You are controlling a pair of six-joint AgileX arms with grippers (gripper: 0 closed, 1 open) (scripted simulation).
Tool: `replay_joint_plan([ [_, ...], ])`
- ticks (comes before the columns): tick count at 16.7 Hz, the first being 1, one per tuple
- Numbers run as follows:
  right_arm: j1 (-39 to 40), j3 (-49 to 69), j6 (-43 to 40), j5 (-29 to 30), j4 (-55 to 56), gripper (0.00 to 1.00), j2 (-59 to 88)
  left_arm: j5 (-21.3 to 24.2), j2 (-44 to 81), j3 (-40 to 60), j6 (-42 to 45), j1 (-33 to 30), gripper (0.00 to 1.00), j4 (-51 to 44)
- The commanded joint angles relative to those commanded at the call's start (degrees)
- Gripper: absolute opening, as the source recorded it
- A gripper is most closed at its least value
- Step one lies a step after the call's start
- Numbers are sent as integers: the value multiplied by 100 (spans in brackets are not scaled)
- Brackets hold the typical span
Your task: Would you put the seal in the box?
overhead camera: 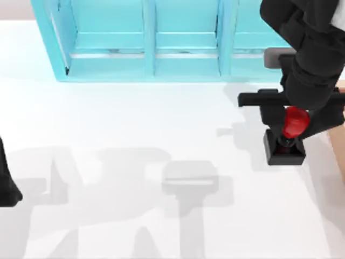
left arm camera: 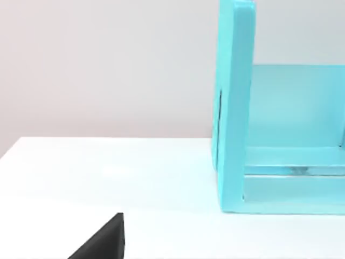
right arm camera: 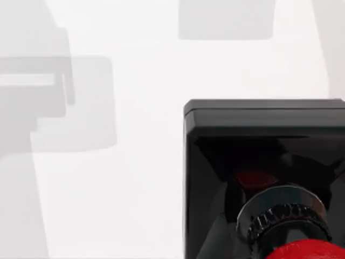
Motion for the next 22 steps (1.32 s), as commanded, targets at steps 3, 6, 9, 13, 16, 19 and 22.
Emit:
replay_joint_plan([
  [3, -872, 169, -849, -3, -195, 0, -12, 0, 0, 0, 0, 0, 100, 0],
  [6, -2145, 304, -2102, 4, -432, 0, -52, 0, 0, 0, 0, 0, 100, 0],
  [9, -3420, 434, -3416, 11, -652, 0, -118, 0, 0, 0, 0, 0, 100, 0],
  [13, -4360, 505, -4375, -2, -767, 0, -289, 0, 0, 0, 0, 0, 100, 0],
  [16, -4472, 505, -4489, -5, -773, 0, -326, 0, 0, 0, 0, 0, 100, 0],
  [19, -4450, 475, -4475, 2, -745, 0, -300, 0, 0, 0, 0, 0, 100, 0],
  [22, -4445, 73, -4472, -3, -347, 0, -323, 0, 0, 0, 0, 0, 100, 0],
])
